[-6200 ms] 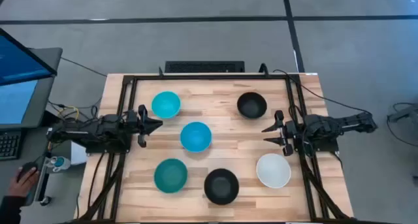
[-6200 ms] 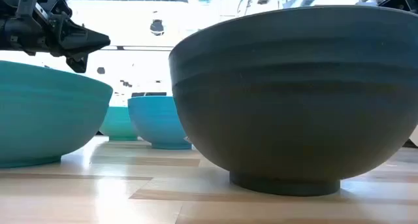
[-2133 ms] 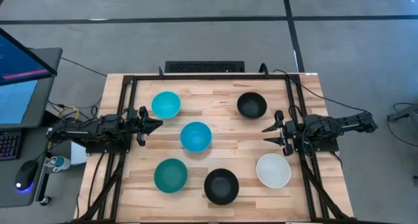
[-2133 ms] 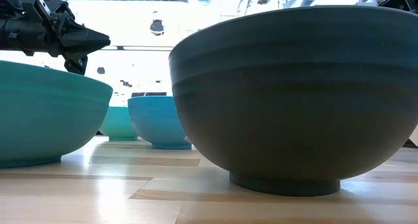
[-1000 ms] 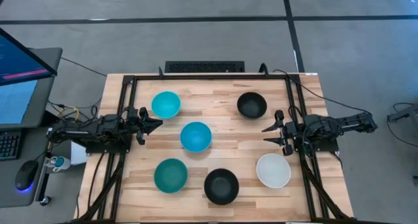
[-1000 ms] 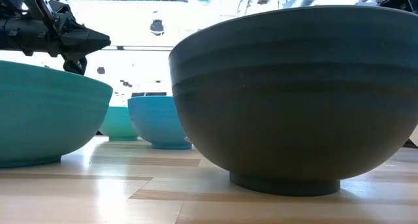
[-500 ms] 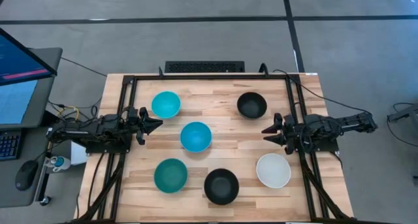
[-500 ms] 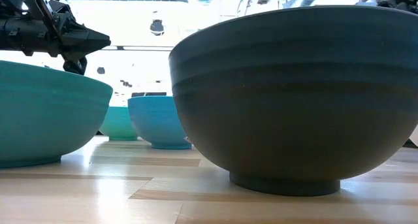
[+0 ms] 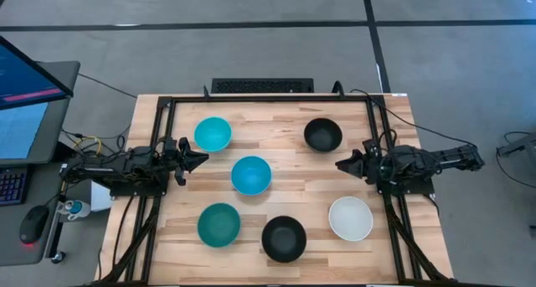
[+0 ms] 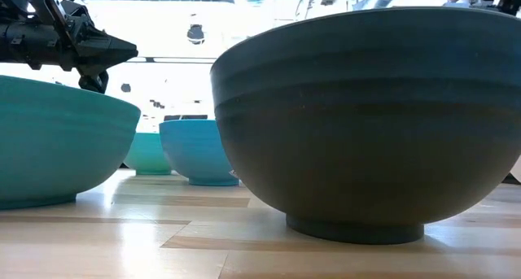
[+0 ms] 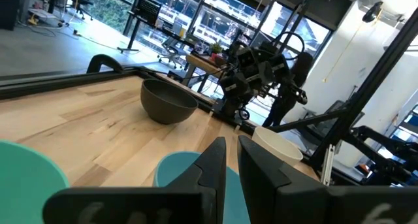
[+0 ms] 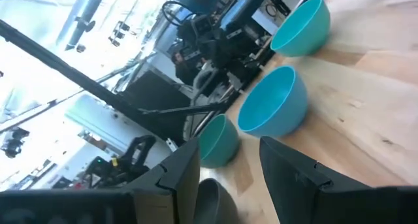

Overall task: Nest bowls inside each other
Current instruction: Stack the top black bowl on top of the blue bowl

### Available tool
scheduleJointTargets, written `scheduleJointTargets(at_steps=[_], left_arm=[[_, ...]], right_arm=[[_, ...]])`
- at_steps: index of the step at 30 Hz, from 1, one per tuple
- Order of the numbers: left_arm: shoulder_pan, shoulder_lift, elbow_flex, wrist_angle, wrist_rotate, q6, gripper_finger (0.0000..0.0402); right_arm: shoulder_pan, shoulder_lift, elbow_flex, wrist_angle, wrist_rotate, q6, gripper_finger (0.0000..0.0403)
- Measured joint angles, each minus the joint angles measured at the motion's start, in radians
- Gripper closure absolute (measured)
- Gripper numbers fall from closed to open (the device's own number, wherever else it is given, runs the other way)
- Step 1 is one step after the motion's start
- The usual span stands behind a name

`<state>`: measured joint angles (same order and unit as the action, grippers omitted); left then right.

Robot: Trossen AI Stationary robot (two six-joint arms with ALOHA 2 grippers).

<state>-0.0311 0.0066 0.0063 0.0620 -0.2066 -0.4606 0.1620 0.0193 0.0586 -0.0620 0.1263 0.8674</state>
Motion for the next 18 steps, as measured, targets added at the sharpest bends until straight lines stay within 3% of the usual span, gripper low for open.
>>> scheduleJointTargets(at_steps=[7,12,18], left_arm=[[0.0,0.0,0.0,0.001,0.001,-0.063,0.0371],[0.0,0.0,0.006,0.013,0.07,-0.125,0.0371],[0.0,0.039,0.068,0.023,0.07,-0.085,0.0371]], right_arm=[[0.002,0.0,0.0,0.038,-0.008,-0.102,0.0221],[0.002,0.0,0.0,0.093,-0.024,-0.193,0.0221],[0.002,0.0,0.0,0.116,-0.024,-0.195,0.0221]])
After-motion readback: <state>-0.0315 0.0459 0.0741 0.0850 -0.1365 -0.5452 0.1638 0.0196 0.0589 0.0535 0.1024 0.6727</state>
